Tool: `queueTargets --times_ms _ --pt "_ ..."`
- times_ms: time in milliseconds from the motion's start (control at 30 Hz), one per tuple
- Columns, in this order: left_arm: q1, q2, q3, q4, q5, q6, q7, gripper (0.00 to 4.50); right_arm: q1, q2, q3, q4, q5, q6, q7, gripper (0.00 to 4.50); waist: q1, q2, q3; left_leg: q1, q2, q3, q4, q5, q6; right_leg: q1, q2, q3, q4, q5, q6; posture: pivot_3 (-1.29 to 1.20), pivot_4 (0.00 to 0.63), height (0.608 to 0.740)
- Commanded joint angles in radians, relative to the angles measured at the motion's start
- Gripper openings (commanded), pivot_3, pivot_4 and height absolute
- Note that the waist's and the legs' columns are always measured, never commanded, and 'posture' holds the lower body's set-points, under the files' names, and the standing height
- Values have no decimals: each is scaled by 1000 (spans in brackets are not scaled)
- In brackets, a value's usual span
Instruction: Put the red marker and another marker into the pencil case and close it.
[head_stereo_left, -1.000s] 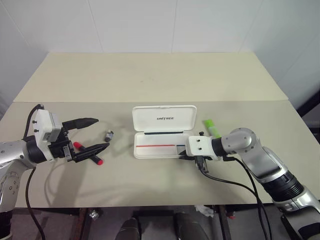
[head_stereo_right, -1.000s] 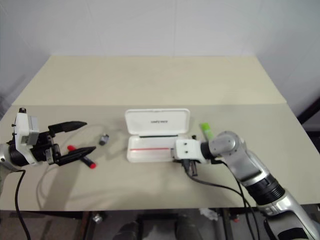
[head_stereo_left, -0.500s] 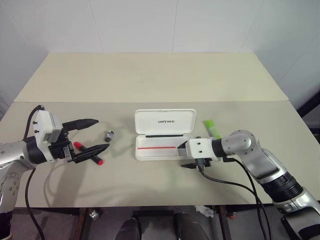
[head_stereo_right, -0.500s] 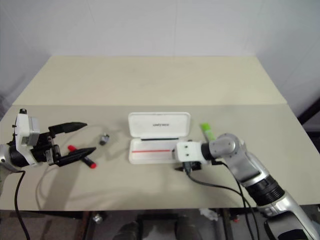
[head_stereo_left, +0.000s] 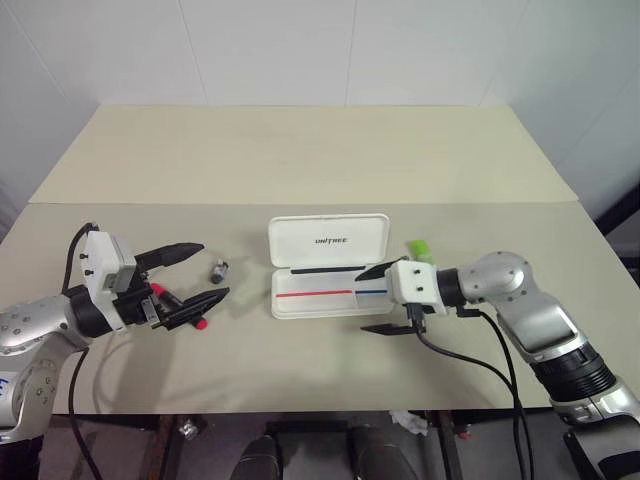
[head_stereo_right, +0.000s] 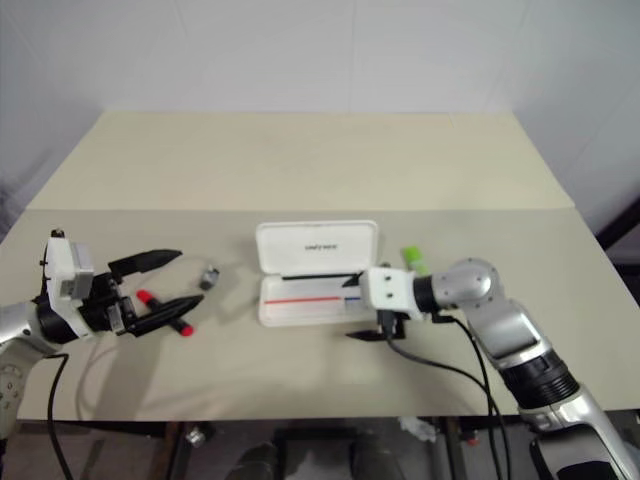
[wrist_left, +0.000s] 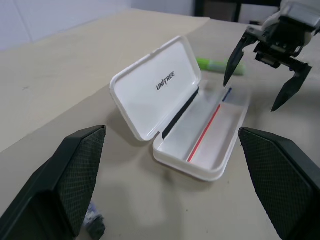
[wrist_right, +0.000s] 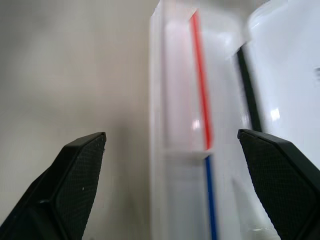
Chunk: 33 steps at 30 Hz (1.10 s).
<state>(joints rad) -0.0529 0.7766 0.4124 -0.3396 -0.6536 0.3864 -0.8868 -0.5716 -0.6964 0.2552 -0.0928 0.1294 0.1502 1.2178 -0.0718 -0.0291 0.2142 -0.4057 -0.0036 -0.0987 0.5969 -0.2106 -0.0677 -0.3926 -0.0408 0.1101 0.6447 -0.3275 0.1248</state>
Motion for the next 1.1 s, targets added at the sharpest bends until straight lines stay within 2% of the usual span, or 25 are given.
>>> queueTargets --times_ms 33,167,300,367,567,700,867,1100 --pt "19 -42 20 -70 40 5 125 4500 -13 -1 -94 10 95 -19 19 4474 2 0 0 1 0 0 0 0 0 1 0 0 0 0 0 0 150 740" --pt "18 -159 22 -142 63 50 351 4500 -32 -9 -162 100 160 -34 47 4474 14 0 0 0 0 0 3 0 0 1 0 0 1 1 1 0 150 740" --pt "-2 -302 7 -204 86 124 599 4500 -56 -18 -169 203 135 -98 78 4474 19 -1 0 1 -1 0 6 0 0 3 0 0 1 1 2 0 150 740" --pt "-12 -406 -13 -249 103 187 766 4500 -78 -12 -169 260 124 -120 80 4474 20 0 0 0 -1 -1 9 0 1 4 0 0 1 2 3 0 150 740" --pt "-67 -592 -19 -334 147 406 1115 4500 -127 35 -208 379 189 -173 105 4474 19 -1 0 3 -2 -1 16 -1 2 10 1 0 1 4 6 0 150 740" --pt "-97 -687 -29 -365 137 560 1238 4500 -148 43 -216 458 178 -219 124 4474 19 -1 0 5 -3 -1 17 -1 2 15 1 0 -2 5 7 0 150 740" --pt "-166 -803 -3 -393 182 663 1397 4500 -153 43 -215 488 172 -234 120 4474 21 -1 0 5 -3 -2 17 -1 2 15 1 -1 -3 5 7 0 150 740" --pt "-188 -892 20 -376 222 748 1462 4500 -148 48 -207 497 156 -249 107 4474 19 -1 0 4 -3 -2 16 -1 2 15 1 -1 -7 5 8 0 150 740"
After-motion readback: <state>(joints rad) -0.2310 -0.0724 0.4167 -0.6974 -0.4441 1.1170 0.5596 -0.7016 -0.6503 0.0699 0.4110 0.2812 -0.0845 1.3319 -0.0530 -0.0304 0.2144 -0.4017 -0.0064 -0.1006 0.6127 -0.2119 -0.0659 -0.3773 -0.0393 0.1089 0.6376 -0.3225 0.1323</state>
